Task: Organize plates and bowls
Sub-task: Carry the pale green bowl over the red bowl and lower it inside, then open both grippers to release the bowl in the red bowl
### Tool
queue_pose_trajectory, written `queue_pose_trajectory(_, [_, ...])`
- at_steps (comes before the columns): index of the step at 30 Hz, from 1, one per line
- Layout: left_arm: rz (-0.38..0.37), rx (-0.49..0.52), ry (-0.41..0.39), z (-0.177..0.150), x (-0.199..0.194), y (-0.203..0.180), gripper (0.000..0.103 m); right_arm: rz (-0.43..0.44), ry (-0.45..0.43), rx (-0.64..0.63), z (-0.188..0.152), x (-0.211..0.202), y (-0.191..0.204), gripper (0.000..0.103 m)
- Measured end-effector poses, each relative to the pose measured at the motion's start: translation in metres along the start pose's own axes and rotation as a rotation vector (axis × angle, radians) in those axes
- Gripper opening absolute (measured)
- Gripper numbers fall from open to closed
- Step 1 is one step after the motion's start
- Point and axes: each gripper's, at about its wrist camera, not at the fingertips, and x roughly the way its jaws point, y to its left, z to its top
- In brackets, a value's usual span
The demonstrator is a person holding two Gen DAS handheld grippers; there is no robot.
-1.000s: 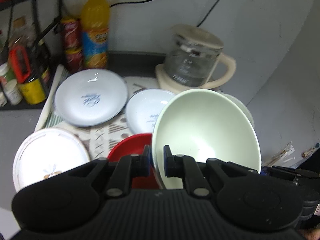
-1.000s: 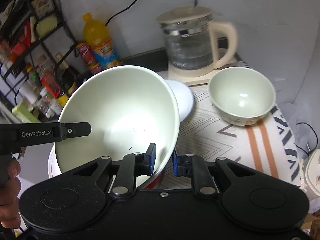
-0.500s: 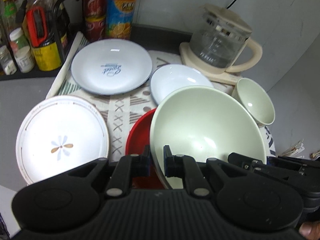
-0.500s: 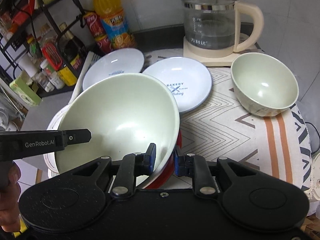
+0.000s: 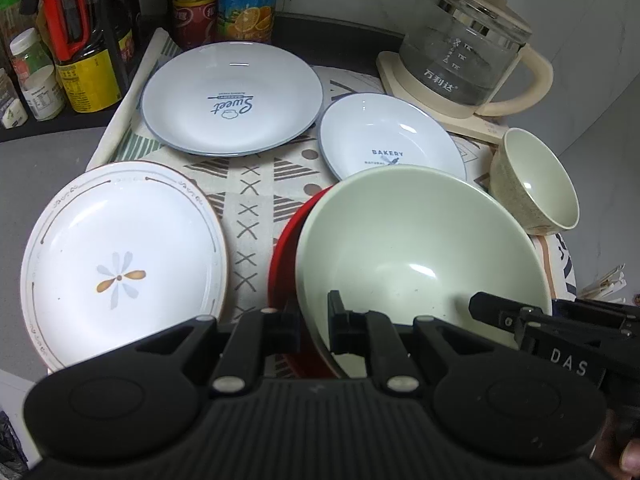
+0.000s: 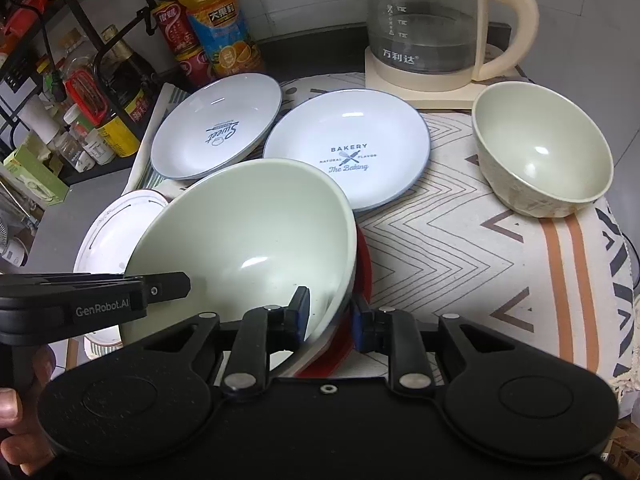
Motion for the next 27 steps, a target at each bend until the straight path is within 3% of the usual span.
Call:
queue_pose_trajectory(10, [0.019,-0.004,0.021,0.002,0.002,0.001,0.016,0.015,0.002,0.004,0.002,0.001,0.0,0.028])
queue_pose_trajectory(12, [0.021,0.002,0.008,0.006,-0.004,0.0,0.022,0.016,-0.007,0.011,0.001,-0.003,-0.002,0.032])
queue_pose_trajectory(14, [0.038,0.022,-0.036,0.009,-0.014,-0.003,0.052,0.025,-0.031,0.017,0.002,-0.009,-0.004,0.037])
queue_pose_trajectory(16, [0.068,0.06,-0.101,0.013,-0.025,-0.008,0.065,0.038,-0.055,0.014,0.003,-0.015,-0.005,0.042])
queue_pose_trajectory(23, [0.066,0.071,-0.102,0.023,-0.027,-0.01,0.078,0.042,-0.114,0.021,0.004,-0.026,-0.012,0.06])
queue_pose_trajectory(27, [0.066,0.054,-0.098,0.026,-0.025,-0.01,0.08,0.041,-0.153,0.027,0.004,-0.032,-0.016,0.079])
